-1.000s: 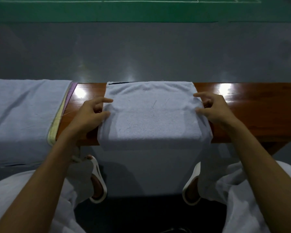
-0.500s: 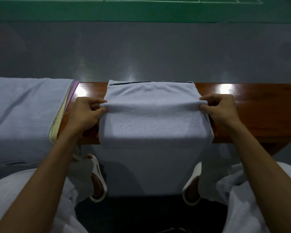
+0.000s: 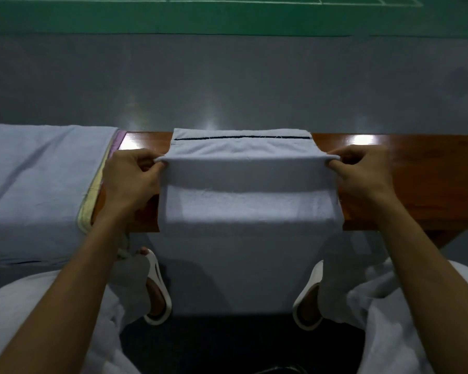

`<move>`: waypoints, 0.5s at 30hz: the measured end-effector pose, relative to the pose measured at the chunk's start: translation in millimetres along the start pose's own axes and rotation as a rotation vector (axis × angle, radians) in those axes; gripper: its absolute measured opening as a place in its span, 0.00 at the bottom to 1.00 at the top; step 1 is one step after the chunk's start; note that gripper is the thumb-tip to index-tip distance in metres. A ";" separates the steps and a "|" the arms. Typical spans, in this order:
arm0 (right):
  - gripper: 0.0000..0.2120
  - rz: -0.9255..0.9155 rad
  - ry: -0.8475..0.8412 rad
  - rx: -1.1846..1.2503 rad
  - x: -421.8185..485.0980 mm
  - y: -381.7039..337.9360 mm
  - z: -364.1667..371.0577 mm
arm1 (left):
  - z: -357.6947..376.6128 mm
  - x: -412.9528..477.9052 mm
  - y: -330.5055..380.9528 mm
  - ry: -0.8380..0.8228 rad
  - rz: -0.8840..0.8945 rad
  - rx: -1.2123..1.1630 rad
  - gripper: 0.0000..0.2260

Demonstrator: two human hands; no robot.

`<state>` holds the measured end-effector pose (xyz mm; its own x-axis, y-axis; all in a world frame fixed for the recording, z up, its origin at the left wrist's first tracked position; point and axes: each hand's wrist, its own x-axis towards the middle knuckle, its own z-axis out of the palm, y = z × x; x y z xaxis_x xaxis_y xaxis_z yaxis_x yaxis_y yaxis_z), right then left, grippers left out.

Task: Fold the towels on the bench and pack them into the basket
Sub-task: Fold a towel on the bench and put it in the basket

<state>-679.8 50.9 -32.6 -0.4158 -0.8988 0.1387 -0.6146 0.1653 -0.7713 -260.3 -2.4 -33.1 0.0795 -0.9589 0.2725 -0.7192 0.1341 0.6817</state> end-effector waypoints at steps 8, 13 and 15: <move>0.08 -0.122 0.186 0.022 6.7 -21.3 -16.6 | -4.4 11.1 2.7 0.141 0.101 0.023 0.14; 0.08 -0.074 0.227 0.036 19.7 -32.9 -5.5 | 1.2 21.8 17.0 0.020 -0.070 -0.270 0.07; 0.06 0.032 0.217 0.189 26.6 -43.0 1.7 | 4.2 26.3 31.5 -0.067 -0.173 -0.550 0.02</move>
<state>-663.2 19.2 3.1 -0.5795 -0.7829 0.2264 -0.4711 0.0951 -0.8769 -283.8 -24.5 -7.3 0.1075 -0.9897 0.0946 -0.2337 0.0674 0.9700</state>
